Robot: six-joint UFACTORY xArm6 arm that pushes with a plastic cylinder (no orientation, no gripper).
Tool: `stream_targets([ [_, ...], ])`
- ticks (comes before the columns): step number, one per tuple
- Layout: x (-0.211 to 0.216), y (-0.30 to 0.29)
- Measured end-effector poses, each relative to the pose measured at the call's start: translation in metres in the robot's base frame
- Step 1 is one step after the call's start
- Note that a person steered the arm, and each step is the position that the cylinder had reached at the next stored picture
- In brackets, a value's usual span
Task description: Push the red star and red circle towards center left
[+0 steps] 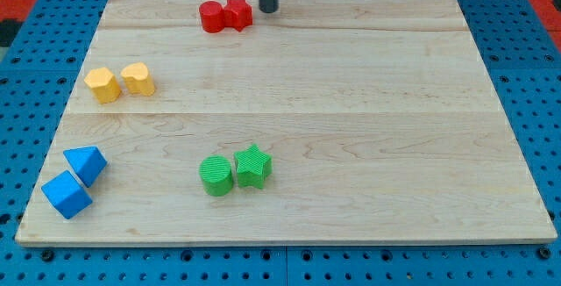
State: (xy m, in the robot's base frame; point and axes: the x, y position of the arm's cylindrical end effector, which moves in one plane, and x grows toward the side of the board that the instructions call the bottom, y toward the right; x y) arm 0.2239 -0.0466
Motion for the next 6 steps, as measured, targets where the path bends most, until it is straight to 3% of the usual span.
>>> stream_targets([
  [2,-0.007,-0.119],
  [3,-0.024,-0.098],
  [4,-0.031,0.018],
  [5,-0.017,0.028],
  [6,0.0,-0.027],
])
